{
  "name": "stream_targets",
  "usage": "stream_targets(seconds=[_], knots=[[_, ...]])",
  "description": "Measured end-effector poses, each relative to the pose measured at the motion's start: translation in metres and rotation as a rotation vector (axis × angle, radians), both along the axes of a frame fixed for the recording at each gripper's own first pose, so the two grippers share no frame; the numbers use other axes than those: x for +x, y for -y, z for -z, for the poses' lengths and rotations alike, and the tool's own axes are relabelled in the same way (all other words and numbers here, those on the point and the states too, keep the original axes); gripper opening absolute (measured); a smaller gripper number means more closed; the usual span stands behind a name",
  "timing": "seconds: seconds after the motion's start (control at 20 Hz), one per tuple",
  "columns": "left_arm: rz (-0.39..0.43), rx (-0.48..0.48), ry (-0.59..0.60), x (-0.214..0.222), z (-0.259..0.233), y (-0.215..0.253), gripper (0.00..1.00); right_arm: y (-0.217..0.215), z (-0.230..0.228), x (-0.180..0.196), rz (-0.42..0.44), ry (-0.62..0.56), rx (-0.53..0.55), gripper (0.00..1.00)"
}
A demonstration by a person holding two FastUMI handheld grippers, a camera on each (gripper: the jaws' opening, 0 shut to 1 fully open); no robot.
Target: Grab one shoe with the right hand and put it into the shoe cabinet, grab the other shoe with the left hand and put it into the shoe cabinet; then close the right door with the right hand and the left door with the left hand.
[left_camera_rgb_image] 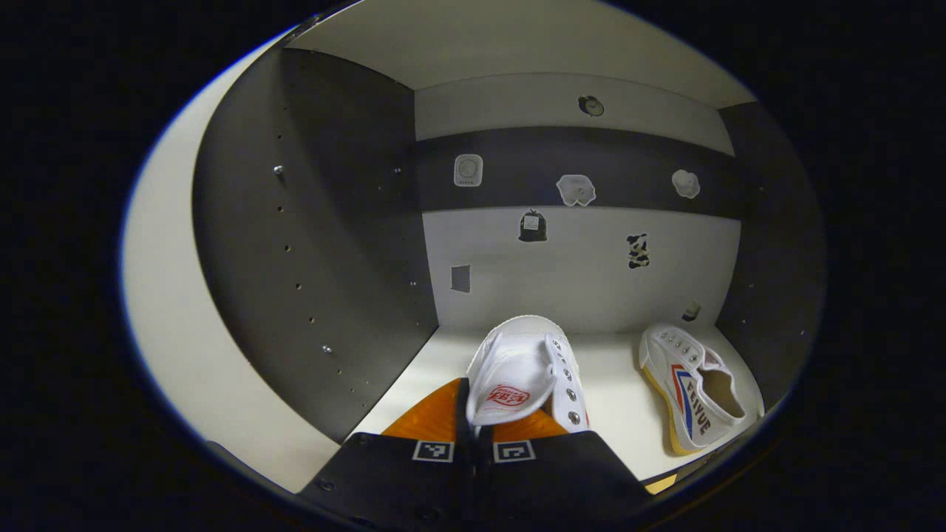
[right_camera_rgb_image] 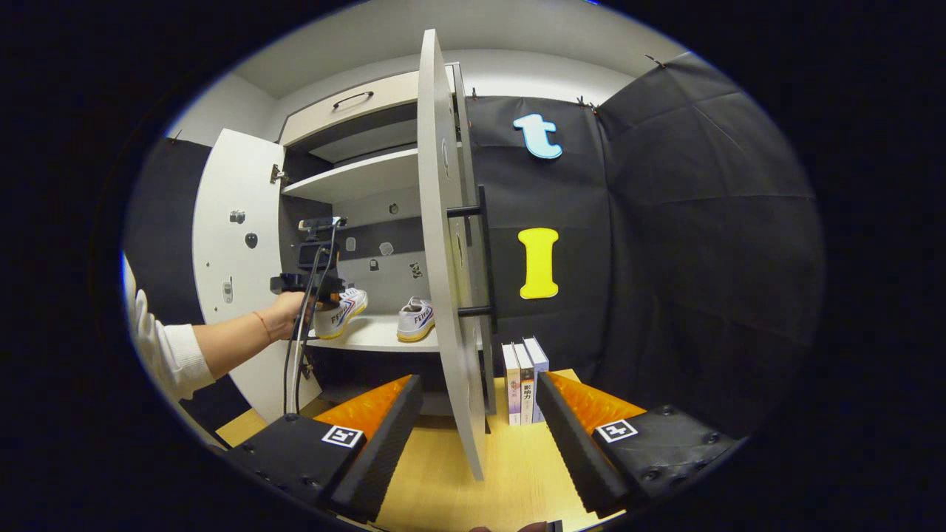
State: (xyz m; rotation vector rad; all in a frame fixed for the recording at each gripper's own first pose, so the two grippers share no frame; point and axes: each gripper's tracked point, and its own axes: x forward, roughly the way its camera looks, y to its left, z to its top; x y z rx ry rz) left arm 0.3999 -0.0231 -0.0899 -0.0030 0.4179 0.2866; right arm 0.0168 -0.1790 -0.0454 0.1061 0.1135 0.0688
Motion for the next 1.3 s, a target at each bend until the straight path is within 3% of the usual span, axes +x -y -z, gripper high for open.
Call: stream_targets(seconds=[0.25, 0.5, 0.8, 1.05, 1.1, 1.2, 1.25, 1.3], knots=[[-0.024, 0.025, -0.051, 0.032, 0.028, -0.002, 0.05, -0.003, 0.001, -0.002, -0.03, -0.008, -0.019, 0.98], [-0.012, 0.014, -0.124, 0.047, 0.049, 0.003, 0.05, 0.004, 0.0, -0.004, -0.002, -0.01, -0.02, 0.98], [0.024, 0.066, -0.175, 0.052, 0.048, 0.004, 0.08, 0.007, -0.004, -0.009, 0.028, -0.001, -0.02, 0.98], [0.027, 0.069, -0.154, 0.034, 0.032, 0.002, 0.37, 0.006, -0.012, -0.018, 0.03, 0.018, -0.003, 0.98], [0.023, 0.091, -0.134, 0.028, 0.026, -0.001, 0.6, 0.004, -0.014, -0.02, 0.029, 0.022, 0.002, 0.98], [0.015, 0.113, -0.086, 0.015, 0.017, -0.006, 0.84, 0.0, -0.018, -0.021, 0.034, 0.03, 0.007, 0.98], [0.024, 0.109, -0.065, 0.008, 0.013, -0.004, 0.85, -0.001, -0.021, -0.021, 0.04, 0.037, 0.012, 0.98], [0.028, 0.113, -0.042, 0.001, 0.007, -0.004, 0.96, -0.002, -0.023, -0.023, 0.043, 0.043, 0.018, 0.98]])
